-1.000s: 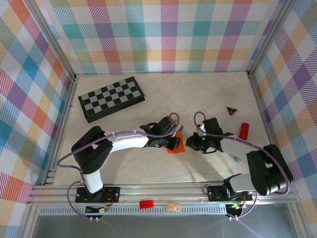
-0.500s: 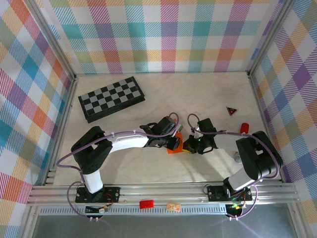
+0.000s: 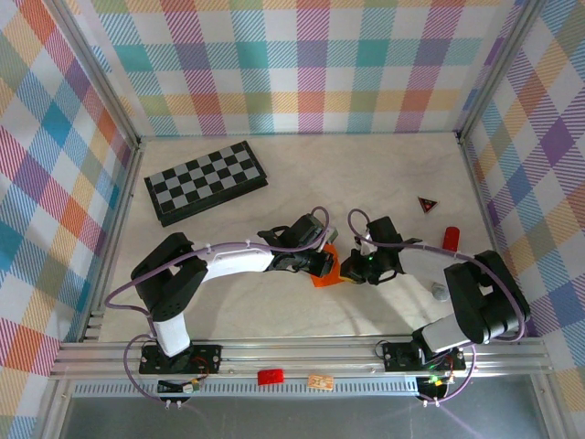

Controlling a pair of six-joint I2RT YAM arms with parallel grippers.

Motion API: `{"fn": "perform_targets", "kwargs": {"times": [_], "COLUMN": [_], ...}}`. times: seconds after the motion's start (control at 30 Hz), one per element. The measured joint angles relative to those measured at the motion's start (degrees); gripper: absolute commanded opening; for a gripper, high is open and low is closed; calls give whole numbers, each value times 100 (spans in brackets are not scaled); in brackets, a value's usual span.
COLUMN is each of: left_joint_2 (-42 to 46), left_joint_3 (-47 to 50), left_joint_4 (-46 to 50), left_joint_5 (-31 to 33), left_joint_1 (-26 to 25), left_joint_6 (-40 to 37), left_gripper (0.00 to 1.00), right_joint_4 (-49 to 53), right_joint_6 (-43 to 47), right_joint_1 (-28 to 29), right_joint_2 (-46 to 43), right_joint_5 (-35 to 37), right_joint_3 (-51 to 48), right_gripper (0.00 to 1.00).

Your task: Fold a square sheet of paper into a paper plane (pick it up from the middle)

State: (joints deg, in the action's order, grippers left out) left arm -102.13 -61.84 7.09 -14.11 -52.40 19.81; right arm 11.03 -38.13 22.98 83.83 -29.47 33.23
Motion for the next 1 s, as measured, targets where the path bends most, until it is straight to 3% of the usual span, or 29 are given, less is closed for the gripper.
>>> {"fn": "perform_targets", "kwargs": {"times": [0.33, 1.0], "left_joint_2": [37, 57], "left_joint_3": [90, 472], "left_joint_4": [-15, -297], "left_joint_5": [2, 9], "left_joint_1": [0, 247], "left_joint_6": [20, 79], "left_gripper": [2, 3], "right_joint_4": [-807, -929], "right_joint_6": [-396, -448], "right_joint_1": [0, 0], "right_joint_2": [485, 599], "right_joint_5": [-151, -116], "right_joint_3": [0, -55], "right_gripper": [5, 4]}}
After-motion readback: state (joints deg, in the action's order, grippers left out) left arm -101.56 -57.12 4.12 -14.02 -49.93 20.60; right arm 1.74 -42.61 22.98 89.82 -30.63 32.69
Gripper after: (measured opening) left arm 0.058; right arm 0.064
